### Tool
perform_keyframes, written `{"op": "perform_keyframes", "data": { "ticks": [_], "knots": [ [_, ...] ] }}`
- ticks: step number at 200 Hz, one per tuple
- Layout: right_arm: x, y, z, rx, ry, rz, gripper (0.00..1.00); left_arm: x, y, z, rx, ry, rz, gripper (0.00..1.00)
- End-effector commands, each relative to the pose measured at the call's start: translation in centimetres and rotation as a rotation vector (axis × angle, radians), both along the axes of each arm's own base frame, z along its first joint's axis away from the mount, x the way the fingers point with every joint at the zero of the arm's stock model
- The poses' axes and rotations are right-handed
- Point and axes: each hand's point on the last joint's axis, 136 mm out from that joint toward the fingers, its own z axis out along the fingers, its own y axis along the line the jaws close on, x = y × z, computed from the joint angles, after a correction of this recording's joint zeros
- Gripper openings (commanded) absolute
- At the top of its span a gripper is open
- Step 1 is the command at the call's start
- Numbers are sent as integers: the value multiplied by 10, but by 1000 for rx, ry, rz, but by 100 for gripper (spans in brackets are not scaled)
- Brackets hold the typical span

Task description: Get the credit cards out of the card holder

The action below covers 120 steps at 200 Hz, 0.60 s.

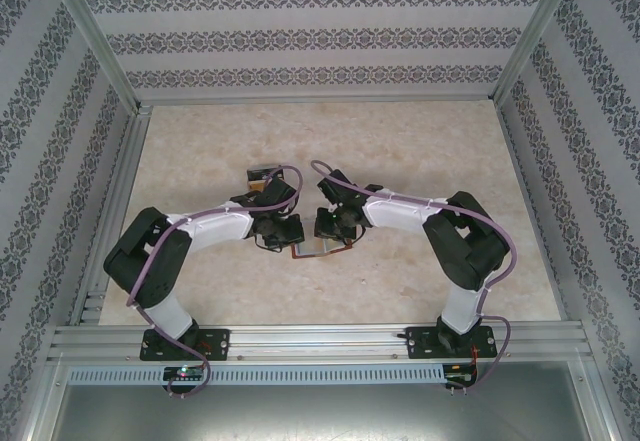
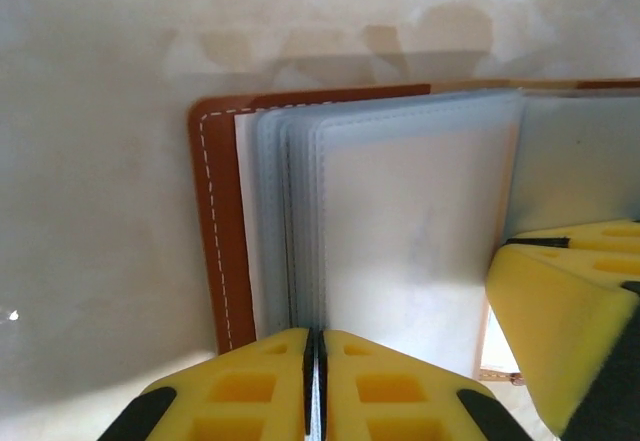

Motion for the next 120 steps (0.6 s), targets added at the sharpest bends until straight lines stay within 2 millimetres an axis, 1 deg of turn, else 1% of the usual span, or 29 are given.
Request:
{"op": "perform_keyframes", "data": {
  "ticks": [1,21,42,60,66,71,95,112,120],
  "knots": [
    [1,2,7,49,-3,-8,18,-4,2,-9,49,24,-24,12],
    [1,0,5,56,5,-19,18,-8,5,-17,67,51,-23,12],
    [1,-3,4,66,11,-29,19,-10,7,-22,82,63,-21,12],
    [2,-4,4,86,17,-35,19,-10,10,-24,103,71,-19,12],
    [1,-4,3,93,22,-36,19,-11,10,-24,104,74,-21,12],
    [2,-4,3,103,25,-38,19,-11,10,-25,104,76,-22,9],
    [1,-1,-1,149,49,-42,19,-11,8,-26,102,81,-26,9],
    [-1,1,-3,165,59,-37,17,-11,8,-25,102,80,-26,9],
    [-1,1,-3,165,61,-38,15,-11,8,-25,103,79,-28,9]
  ]
}}
